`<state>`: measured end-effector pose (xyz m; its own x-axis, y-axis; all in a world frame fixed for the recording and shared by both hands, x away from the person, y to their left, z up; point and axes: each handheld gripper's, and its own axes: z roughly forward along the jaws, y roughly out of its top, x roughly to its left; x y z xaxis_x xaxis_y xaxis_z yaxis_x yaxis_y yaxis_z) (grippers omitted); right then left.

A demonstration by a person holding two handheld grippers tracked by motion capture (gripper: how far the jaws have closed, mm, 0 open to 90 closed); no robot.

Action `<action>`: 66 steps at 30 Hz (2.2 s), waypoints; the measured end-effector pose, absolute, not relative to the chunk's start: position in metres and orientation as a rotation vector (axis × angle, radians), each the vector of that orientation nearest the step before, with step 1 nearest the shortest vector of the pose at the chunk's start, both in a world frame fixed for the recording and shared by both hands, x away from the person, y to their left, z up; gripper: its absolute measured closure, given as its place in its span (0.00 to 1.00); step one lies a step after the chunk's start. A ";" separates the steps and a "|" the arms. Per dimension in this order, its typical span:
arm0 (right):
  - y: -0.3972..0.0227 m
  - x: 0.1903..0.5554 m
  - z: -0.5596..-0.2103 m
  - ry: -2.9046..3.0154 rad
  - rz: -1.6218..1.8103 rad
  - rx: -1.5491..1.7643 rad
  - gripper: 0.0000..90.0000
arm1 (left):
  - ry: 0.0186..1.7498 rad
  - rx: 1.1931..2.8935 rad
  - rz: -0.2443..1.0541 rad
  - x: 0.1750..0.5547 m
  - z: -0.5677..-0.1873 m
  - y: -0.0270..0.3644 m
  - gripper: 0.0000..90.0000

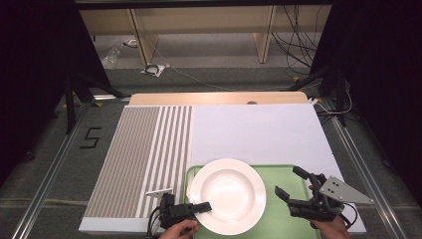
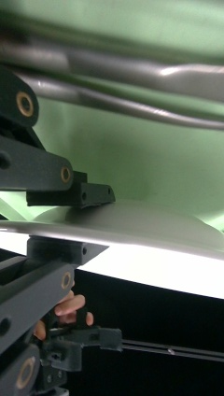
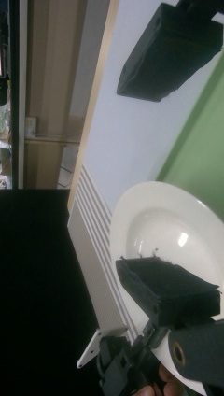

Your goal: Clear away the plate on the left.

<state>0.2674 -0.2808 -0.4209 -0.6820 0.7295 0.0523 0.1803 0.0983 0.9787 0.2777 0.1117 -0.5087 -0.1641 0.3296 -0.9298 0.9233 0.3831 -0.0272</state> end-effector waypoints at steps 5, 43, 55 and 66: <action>-0.281 0.267 -0.421 1.932 1.617 0.889 0.16 | 1.696 1.145 -0.805 0.277 -0.511 0.101 0.87; -0.280 0.267 -0.421 1.934 1.619 0.884 0.16 | 1.708 1.205 -0.866 0.280 -0.524 0.073 0.86; -0.280 0.267 -0.421 1.935 1.619 0.884 0.16 | 1.648 1.292 -0.828 0.283 -0.515 0.072 0.70; -0.280 0.267 -0.421 1.934 1.623 0.886 0.16 | 1.572 1.436 -0.711 0.293 -0.497 0.080 0.49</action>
